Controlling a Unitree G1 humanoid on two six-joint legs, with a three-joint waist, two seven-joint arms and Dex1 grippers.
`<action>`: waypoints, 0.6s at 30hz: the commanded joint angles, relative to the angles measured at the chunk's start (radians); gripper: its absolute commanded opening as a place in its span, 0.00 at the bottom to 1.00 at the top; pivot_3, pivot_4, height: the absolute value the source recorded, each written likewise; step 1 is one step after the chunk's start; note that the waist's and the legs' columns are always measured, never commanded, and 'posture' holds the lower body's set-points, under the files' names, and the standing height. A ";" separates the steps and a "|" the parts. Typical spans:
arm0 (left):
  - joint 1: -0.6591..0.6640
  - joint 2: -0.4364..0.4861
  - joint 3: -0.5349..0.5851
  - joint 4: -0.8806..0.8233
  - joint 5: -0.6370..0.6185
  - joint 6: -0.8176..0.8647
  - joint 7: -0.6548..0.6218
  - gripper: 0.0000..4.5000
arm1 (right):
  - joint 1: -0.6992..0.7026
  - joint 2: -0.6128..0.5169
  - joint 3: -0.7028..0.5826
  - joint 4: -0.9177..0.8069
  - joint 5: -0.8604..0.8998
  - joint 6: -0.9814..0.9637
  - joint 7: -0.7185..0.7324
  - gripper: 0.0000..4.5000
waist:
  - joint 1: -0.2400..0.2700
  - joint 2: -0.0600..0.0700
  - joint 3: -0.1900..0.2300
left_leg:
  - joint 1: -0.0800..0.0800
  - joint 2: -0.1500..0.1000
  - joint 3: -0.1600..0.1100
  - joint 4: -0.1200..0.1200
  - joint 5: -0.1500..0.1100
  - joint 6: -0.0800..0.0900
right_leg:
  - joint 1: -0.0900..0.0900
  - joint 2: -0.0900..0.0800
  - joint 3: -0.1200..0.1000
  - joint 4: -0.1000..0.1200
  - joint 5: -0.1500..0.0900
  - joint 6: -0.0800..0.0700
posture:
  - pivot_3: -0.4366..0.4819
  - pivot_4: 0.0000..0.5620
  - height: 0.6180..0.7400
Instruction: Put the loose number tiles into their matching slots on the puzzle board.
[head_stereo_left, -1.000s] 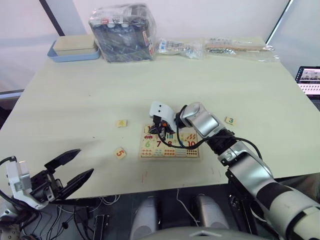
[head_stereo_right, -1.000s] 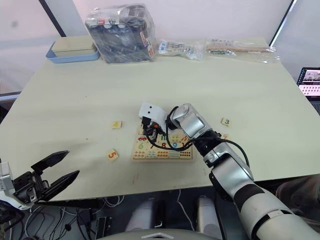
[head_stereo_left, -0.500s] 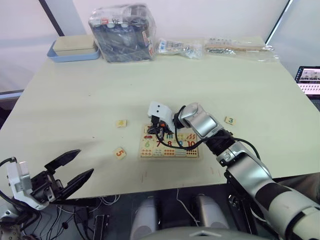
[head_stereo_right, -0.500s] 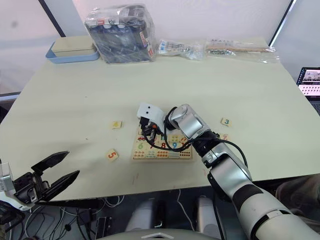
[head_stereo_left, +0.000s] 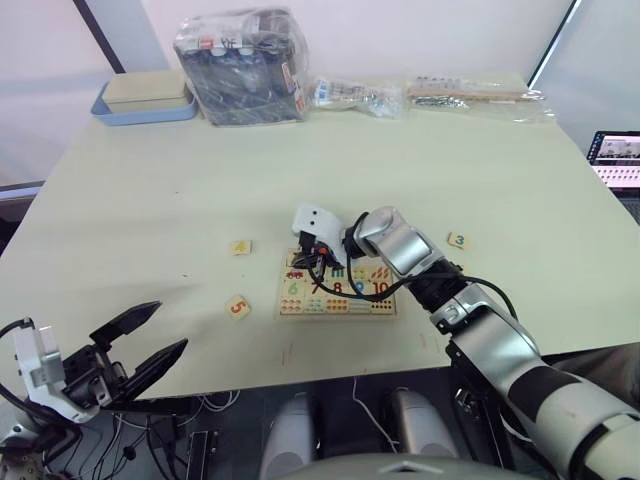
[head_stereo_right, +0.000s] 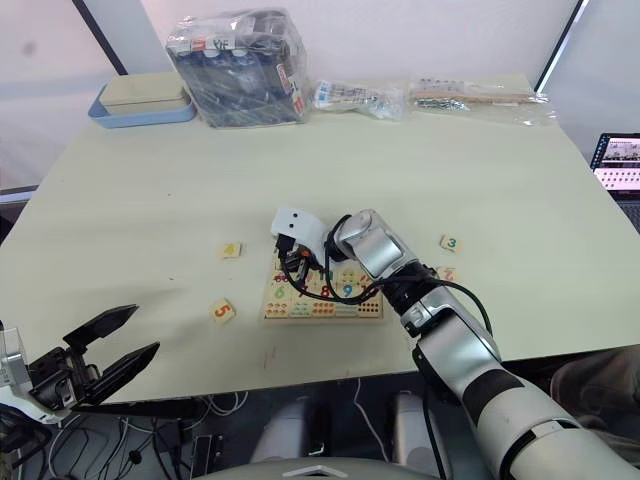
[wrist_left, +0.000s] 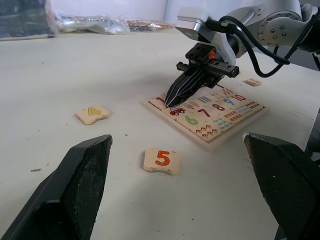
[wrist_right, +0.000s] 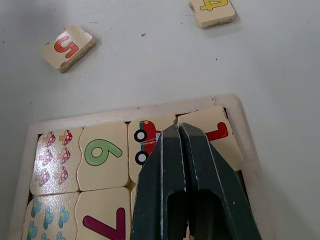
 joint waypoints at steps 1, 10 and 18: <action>0.008 -0.002 0.007 -0.026 -0.012 -0.015 -0.003 1.00 | 0.001 0.009 -0.004 0.007 0.004 0.007 -0.013 0.00 | 0.001 0.000 0.000 | 0.000 0.000 0.000 0.000 0.000 0.000 | 0.000 0.000 0.000 0.000 0.000 0.000 | 0.48 0.27 1.00; 0.008 -0.004 0.003 -0.029 -0.011 -0.015 -0.001 1.00 | -0.002 0.010 -0.019 0.009 0.017 0.007 -0.029 0.00 | 0.001 0.000 0.000 | 0.000 0.000 0.000 0.000 0.000 0.000 | 0.000 -0.001 0.000 0.000 0.000 0.000 | 0.48 0.27 1.00; 0.007 -0.005 0.002 -0.029 -0.011 -0.014 -0.001 1.00 | -0.012 0.006 -0.046 0.018 0.032 0.004 -0.043 0.00 | 0.001 0.000 0.000 | 0.000 0.000 0.000 0.000 -0.002 -0.004 | 0.000 -0.001 0.000 0.000 0.000 0.000 | 0.48 0.27 1.00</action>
